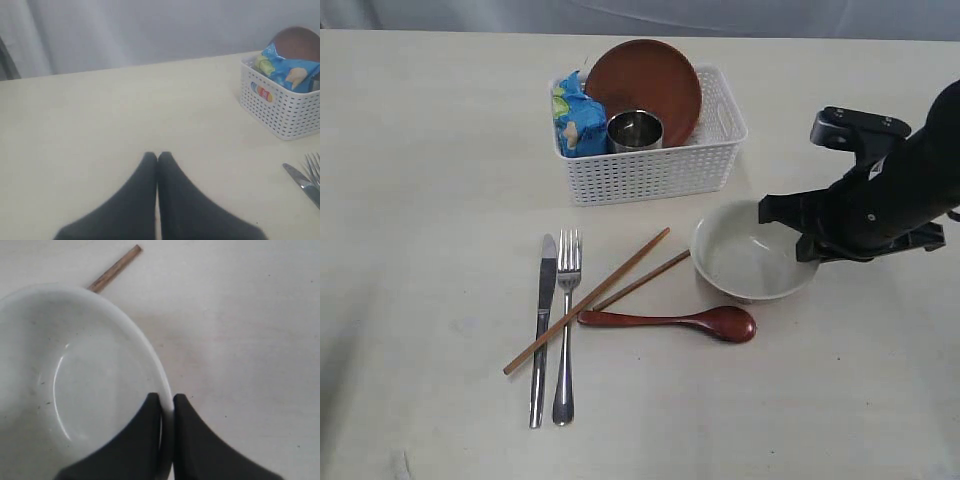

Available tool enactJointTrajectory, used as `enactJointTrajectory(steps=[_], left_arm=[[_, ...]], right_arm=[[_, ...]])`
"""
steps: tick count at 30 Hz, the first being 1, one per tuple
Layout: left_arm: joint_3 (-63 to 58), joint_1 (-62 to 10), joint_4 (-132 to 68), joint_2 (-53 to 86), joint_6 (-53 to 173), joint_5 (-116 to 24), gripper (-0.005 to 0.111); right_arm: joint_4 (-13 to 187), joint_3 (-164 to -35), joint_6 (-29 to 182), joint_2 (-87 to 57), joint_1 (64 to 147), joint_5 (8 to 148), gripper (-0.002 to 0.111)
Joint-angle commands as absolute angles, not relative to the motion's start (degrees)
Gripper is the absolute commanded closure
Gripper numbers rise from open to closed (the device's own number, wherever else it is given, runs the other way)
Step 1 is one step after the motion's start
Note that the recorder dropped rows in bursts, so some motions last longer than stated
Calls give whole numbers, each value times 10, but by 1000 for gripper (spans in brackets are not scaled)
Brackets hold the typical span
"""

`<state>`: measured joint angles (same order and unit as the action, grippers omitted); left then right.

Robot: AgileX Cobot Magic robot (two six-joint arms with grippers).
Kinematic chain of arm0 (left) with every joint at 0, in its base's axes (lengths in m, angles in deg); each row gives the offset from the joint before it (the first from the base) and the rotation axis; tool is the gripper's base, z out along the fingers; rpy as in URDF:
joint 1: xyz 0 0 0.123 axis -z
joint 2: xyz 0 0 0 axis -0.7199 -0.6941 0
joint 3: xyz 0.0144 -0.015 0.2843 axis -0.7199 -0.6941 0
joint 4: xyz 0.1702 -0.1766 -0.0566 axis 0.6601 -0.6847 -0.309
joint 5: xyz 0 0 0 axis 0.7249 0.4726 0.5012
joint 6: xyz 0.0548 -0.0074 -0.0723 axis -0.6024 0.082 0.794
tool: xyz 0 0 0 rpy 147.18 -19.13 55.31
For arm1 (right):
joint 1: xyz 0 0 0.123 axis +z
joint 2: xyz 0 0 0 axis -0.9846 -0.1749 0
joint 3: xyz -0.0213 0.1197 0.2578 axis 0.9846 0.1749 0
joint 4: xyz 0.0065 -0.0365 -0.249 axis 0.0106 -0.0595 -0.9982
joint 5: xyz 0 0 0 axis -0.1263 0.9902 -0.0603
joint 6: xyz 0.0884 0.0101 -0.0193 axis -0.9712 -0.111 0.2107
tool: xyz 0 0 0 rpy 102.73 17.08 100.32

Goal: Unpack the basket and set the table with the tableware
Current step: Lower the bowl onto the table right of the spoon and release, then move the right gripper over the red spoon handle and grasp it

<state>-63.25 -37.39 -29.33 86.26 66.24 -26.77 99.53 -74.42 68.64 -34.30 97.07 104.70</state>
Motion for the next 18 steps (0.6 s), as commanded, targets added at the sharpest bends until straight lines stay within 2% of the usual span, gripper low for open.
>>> enactJointTrajectory(steps=[1, 5, 6, 9, 12, 18], left_arm=[[-634, -375, -293, 864, 665, -273, 106], [-634, -375, -293, 864, 665, -273, 106], [-634, -375, -293, 864, 665, -273, 106], [-634, -375, -293, 864, 665, -273, 106], [-634, -375, -293, 864, 665, -273, 106], [-634, -375, -293, 864, 665, -273, 106]], right_arm=[[989, -743, 701, -354, 966, 1055, 108], [990, -743, 710, -354, 966, 1076, 108], [990, -743, 710, -354, 966, 1076, 104], [990, -743, 710, -354, 966, 1081, 76], [990, -748, 729, -351, 966, 1090, 58], [946, -814, 744, -321, 966, 1191, 56]])
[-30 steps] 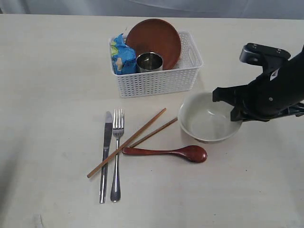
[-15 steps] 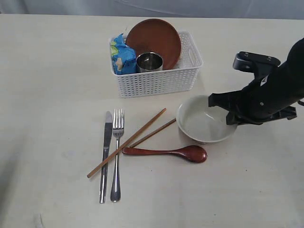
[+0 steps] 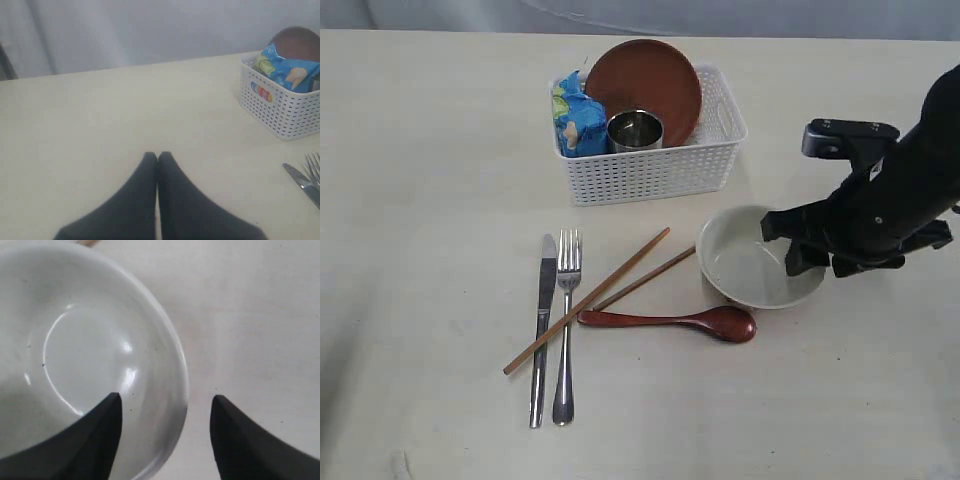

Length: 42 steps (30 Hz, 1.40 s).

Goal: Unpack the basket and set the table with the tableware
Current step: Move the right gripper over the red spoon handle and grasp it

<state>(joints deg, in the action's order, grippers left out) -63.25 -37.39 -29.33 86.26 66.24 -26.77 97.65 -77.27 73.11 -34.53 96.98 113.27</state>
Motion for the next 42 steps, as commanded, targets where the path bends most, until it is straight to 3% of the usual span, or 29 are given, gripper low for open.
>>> enactJointTrajectory(steps=[1, 8, 20, 29, 42], left_arm=[[-634, -375, -293, 864, 665, -273, 106], [-634, -375, -293, 864, 665, -273, 106], [-634, -375, -293, 864, 665, -273, 106], [-634, -375, -293, 864, 665, -273, 106], [-634, -375, -293, 864, 665, -273, 106]], right_arm=[[944, -837, 766, -306, 966, 1218, 56], [1023, -858, 1043, -243, 1062, 1290, 56], [1017, -864, 1046, -333, 1274, 1210, 56], [945, -949, 1046, -453, 1328, 1197, 56], [909, -982, 1046, -539, 1331, 1176, 56]])
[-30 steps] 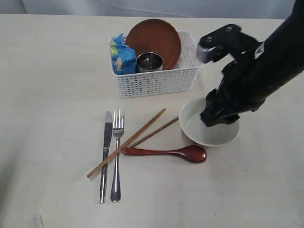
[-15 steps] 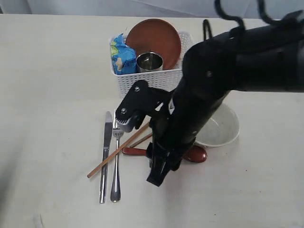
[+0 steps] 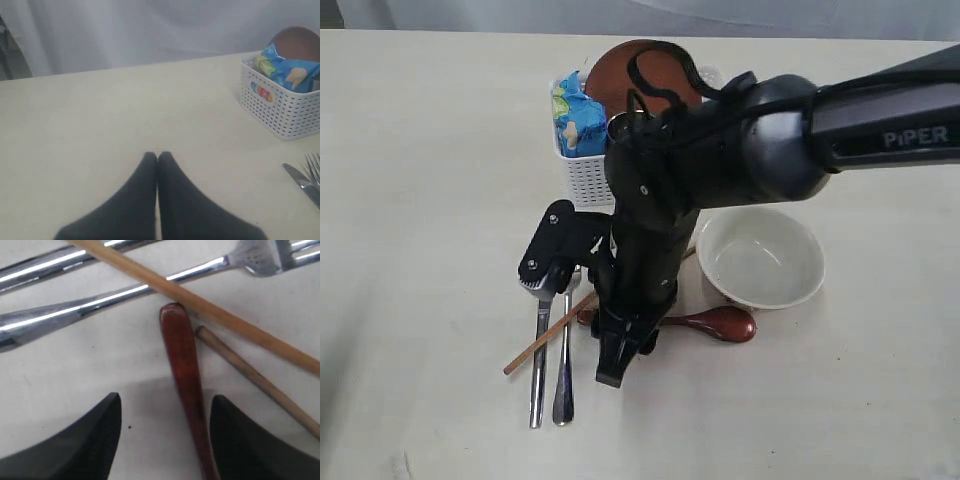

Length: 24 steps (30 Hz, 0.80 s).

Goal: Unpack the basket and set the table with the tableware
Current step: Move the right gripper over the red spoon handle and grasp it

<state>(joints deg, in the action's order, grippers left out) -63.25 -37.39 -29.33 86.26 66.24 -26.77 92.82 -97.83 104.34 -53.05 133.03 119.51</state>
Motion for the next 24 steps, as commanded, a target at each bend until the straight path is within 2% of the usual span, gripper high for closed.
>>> enactJointTrajectory(steps=[1, 9, 14, 24], left_arm=[[-634, -375, -293, 864, 665, -273, 106], [-634, -375, -293, 864, 665, -273, 106], [-634, -375, -293, 864, 665, -273, 106], [-634, -375, -293, 864, 665, -273, 106]], right_arm=[[906, -982, 1043, -540, 1331, 1167, 56], [892, -982, 1043, -540, 1331, 1137, 56], [892, -982, 1061, -541, 1331, 1146, 70], [868, -983, 1048, -576, 1343, 1146, 70]])
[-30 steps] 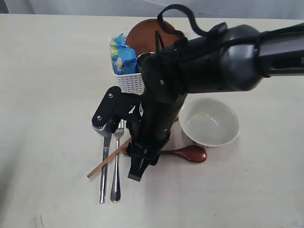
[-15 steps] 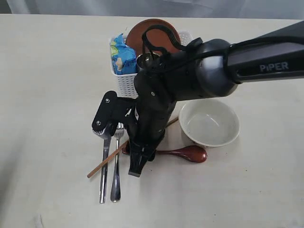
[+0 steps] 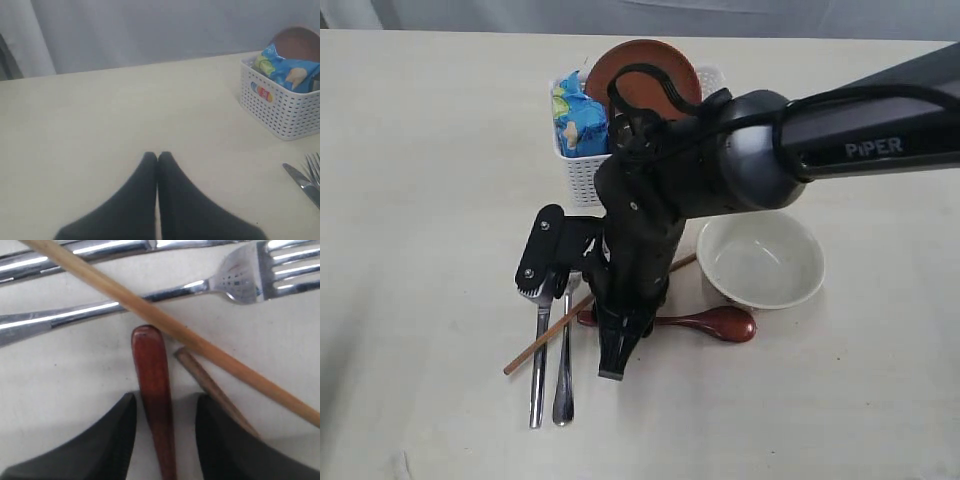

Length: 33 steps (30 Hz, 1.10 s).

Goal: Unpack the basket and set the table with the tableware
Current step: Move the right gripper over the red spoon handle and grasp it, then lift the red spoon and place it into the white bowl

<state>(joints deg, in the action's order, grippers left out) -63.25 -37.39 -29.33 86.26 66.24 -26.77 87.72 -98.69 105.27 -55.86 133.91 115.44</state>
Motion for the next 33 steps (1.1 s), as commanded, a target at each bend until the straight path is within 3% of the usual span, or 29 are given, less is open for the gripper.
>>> enactJointTrajectory(steps=[1, 5, 10, 33], left_arm=[[-634, -375, -293, 864, 665, -273, 106], [-634, -375, -293, 864, 665, -273, 106], [-634, -375, -293, 864, 665, -273, 106], [-634, -375, -293, 864, 665, -273, 106]], right_arm=[[868, -983, 1048, -577, 1343, 1146, 70], [868, -983, 1048, -577, 1343, 1162, 76], [868, -984, 1061, -574, 1343, 1184, 108], [878, -984, 1061, -481, 1343, 1251, 109]])
